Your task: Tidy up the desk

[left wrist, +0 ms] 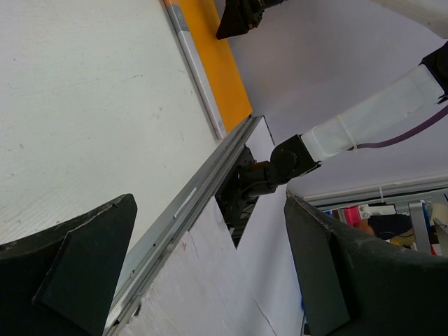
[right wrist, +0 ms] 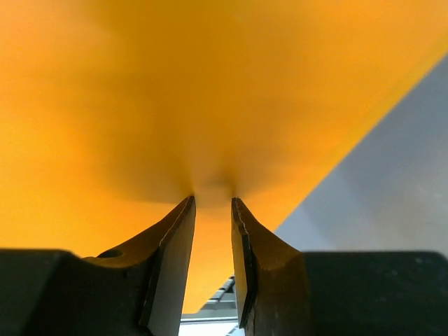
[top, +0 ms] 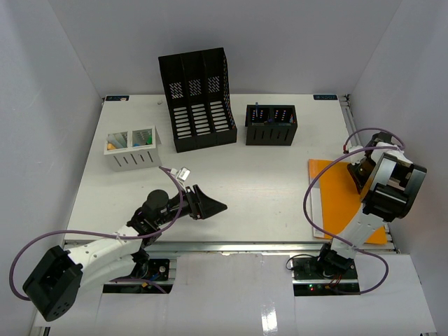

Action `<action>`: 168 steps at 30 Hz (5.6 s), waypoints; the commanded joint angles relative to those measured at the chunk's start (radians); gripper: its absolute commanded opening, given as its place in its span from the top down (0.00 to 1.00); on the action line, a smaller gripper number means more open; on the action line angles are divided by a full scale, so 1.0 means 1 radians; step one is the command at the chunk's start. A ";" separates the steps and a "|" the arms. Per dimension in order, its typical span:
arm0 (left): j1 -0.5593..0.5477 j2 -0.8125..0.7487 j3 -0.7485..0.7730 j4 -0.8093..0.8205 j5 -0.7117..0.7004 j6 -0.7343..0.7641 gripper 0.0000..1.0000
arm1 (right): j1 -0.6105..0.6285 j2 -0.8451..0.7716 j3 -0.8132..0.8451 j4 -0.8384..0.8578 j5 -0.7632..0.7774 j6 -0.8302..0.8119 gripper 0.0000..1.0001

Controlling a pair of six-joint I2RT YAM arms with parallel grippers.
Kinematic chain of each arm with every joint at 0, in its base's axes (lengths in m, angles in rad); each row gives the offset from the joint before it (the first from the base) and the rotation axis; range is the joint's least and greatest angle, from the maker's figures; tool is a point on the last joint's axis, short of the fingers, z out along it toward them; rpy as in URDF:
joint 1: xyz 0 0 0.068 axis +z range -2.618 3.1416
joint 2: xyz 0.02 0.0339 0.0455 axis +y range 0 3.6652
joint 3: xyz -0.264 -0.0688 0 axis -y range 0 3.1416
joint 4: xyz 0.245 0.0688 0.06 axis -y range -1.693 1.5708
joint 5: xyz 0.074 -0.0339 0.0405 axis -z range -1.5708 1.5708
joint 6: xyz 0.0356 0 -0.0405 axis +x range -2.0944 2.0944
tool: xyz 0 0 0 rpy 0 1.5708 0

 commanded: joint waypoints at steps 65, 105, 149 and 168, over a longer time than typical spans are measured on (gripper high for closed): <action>-0.248 0.705 0.394 0.013 -0.447 -0.121 0.02 | 0.205 -0.225 0.054 -0.121 -0.759 0.279 0.49; -0.264 0.904 0.551 -0.044 -0.330 -0.094 0.02 | 0.172 0.116 -0.028 -0.094 -0.865 0.260 0.54; -0.278 0.859 0.460 0.292 -0.283 0.040 0.34 | 0.246 0.082 -0.087 -0.143 -0.921 0.223 0.73; -0.278 0.561 0.444 0.010 -0.288 0.235 1.00 | 0.260 -0.141 -0.001 -0.269 -0.917 0.136 0.55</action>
